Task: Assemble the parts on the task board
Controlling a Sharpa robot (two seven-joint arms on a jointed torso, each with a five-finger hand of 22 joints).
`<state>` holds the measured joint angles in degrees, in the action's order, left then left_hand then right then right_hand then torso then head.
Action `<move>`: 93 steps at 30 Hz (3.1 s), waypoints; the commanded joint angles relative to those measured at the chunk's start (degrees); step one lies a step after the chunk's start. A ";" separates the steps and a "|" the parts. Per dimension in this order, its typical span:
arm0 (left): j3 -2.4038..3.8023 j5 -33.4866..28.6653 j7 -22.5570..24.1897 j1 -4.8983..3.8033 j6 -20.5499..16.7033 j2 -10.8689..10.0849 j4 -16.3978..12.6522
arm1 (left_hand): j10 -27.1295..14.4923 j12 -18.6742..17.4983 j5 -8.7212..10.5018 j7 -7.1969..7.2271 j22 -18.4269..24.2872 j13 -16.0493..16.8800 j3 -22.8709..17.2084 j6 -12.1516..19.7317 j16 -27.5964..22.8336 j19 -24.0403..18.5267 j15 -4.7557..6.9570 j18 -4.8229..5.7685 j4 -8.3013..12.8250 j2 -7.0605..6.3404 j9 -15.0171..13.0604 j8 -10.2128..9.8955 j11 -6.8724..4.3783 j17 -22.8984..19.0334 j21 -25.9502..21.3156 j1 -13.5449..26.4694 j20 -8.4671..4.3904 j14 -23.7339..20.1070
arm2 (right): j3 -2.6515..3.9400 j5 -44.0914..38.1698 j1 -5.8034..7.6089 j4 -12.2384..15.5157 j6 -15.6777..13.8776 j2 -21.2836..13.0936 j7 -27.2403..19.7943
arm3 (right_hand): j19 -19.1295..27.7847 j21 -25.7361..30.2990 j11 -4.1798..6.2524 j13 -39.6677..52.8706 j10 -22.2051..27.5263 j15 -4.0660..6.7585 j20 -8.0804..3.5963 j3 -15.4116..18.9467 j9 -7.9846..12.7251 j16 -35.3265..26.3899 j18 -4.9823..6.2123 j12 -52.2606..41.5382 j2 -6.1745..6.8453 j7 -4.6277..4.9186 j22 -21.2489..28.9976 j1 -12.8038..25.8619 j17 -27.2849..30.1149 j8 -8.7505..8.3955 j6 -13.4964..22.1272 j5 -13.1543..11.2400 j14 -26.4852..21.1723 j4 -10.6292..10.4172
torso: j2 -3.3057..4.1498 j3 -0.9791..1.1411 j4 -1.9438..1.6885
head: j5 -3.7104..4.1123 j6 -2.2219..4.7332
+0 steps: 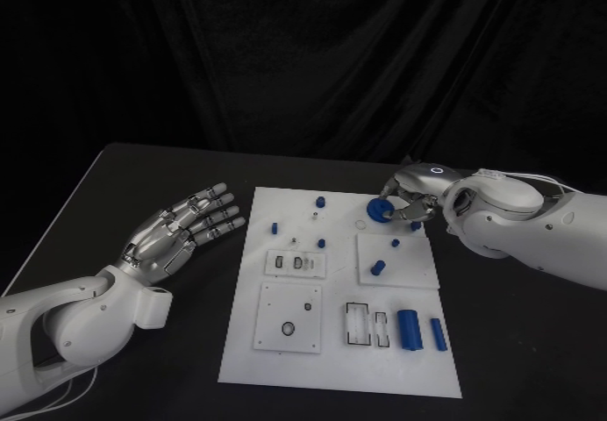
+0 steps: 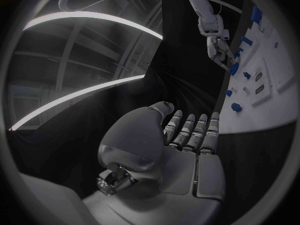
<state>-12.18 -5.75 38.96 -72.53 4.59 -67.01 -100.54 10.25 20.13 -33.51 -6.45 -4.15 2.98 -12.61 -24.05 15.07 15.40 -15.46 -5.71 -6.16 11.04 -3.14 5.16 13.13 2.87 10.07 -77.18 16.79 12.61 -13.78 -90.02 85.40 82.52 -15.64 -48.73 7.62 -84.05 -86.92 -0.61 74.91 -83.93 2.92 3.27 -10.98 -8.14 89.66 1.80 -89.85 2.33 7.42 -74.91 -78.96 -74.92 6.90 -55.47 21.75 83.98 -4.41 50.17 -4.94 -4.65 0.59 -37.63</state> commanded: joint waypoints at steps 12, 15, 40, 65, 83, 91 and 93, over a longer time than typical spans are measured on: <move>0.03 -0.11 11.35 0.03 0.47 -0.75 -0.93 | 0.00 0.24 -0.04 -0.38 0.08 0.04 -0.32 -0.04 0.11 0.35 -0.29 0.68 -0.14 0.06 0.01 -0.10 0.49 0.06 0.01 0.73 -0.08 -0.01 | -0.36 -0.74 0.53 4.75 -2.60 -1.93 -0.46 | -4.30 -1.28 0.63 15.09 -6.07 0.68 -0.46 -1.78 -13.29 0.34 -1.05 -0.15 0.51 -3.22 -13.07 2.81 -15.08 11.04 -2.10 11.59 6.02 1.67 | -0.01 -0.02 0.01 | -0.33 0.09; 0.03 -0.11 11.35 0.03 0.39 -0.82 -1.05 | 0.00 0.24 -0.04 -0.38 0.08 0.04 -0.32 -0.04 0.11 0.35 -0.29 0.68 -0.14 0.06 0.01 -0.10 0.49 0.06 0.01 0.73 -0.08 -0.01 | -0.35 -0.77 1.18 5.96 -3.10 -2.00 -0.51 | -4.40 -1.40 0.63 15.09 -6.07 0.68 -0.47 -1.98 -13.64 0.34 -1.10 -0.15 0.60 -3.21 -13.20 3.03 -15.08 11.21 -1.88 12.08 6.02 1.62 | 0.01 -0.03 0.06 | -0.30 0.22; 0.04 -0.11 11.29 0.02 0.28 -0.45 -1.11 | 0.05 0.33 -0.02 -0.39 0.09 0.05 -0.46 -0.18 0.20 0.34 -0.32 0.75 -0.08 -0.04 -0.01 -0.07 0.51 0.07 0.01 0.83 -0.10 0.00 | -0.33 -0.82 1.97 2.86 -1.81 6.48 -1.70 | -4.88 -1.90 0.58 15.09 -6.07 0.65 -0.48 -3.09 -14.95 0.34 -1.30 -0.15 0.93 -3.14 -13.80 4.50 -15.08 10.96 -0.70 9.02 6.02 1.08 | 0.00 -0.02 -0.16 | -0.34 0.80; 0.04 -0.17 11.20 0.02 0.35 -0.32 -0.85 | 0.05 0.33 -0.02 -0.39 0.09 0.05 -0.46 -0.18 0.20 0.34 -0.32 0.75 -0.08 -0.04 -0.01 -0.07 0.51 0.07 0.01 0.83 -0.10 0.00 | -0.24 -0.82 0.66 -0.41 -2.70 10.92 -4.06 | -4.78 -1.79 0.31 15.09 -6.07 0.44 -0.31 -3.51 -15.01 0.34 -1.26 -0.15 0.96 -2.84 -13.71 4.71 -15.08 10.06 -0.22 6.42 6.02 1.14 | 0.01 -0.01 -0.01 | -0.44 1.31; 0.04 -0.37 11.10 0.02 0.28 -0.32 -0.66 | 0.05 0.33 -0.02 -0.39 0.09 0.05 -0.46 -0.18 0.20 0.34 -0.32 0.75 -0.08 -0.04 -0.01 -0.07 0.51 0.07 0.01 0.83 -0.10 0.00 | -0.21 -0.82 0.56 -1.17 -2.33 12.29 -4.34 | -4.71 -1.71 0.24 15.09 -6.07 0.38 -0.26 -3.56 -15.00 0.34 -1.22 -0.15 0.97 -2.77 -13.63 4.76 -15.08 9.86 -0.12 5.84 6.02 1.15 | 0.01 -0.07 -0.11 | -0.47 1.02; 0.04 -0.45 11.01 0.02 0.30 -0.24 -0.60 | 0.12 0.42 0.00 -0.42 0.08 0.07 -0.69 -0.26 0.35 0.40 -0.38 0.83 0.01 -0.16 -0.03 -0.05 0.54 0.07 0.05 0.98 -0.12 0.04 | -0.20 -0.82 0.55 -1.74 -1.81 12.94 -4.36 | -3.12 0.09 -0.13 15.09 -6.07 0.01 0.13 -4.26 -10.82 0.06 -0.53 -0.15 1.49 -1.21 -11.88 5.44 -14.70 2.02 10.22 -0.54 5.90 0.54 | -0.01 -0.04 -0.16 | -0.56 1.00; 0.04 -0.48 11.00 0.02 0.29 -0.23 -0.55 | 0.12 0.42 0.00 -0.42 0.08 0.07 -0.69 -0.26 0.35 0.40 -0.38 0.83 0.01 -0.16 -0.03 -0.05 0.54 0.07 0.05 0.98 -0.12 0.04 | -0.20 -0.82 0.55 -1.86 -1.81 13.04 -4.40 | -2.85 0.41 -0.15 15.09 -6.07 -0.03 0.21 -4.32 -9.76 -0.20 -0.42 -0.15 1.55 -1.24 -11.60 5.50 -14.35 0.63 11.54 -1.71 5.79 0.48 | -0.01 -0.03 -0.15 | -0.52 0.99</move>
<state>-12.18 -5.96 38.97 -72.52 4.54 -67.34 -101.05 10.46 20.35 -33.51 -6.66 -4.15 2.98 -13.00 -24.26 15.07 15.40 -15.46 -5.71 -6.09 11.04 -3.15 5.16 13.33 2.90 10.07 -76.73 16.79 12.61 -14.02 -90.47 86.04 80.77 -17.59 -35.71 3.53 -84.05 -86.75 -0.41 74.91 -84.14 3.32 3.27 -15.06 -18.36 89.67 0.90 -89.84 2.72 6.16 -74.91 -73.72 -74.91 8.00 -44.39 20.41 83.97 -3.96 50.16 -4.98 -4.78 0.02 -36.63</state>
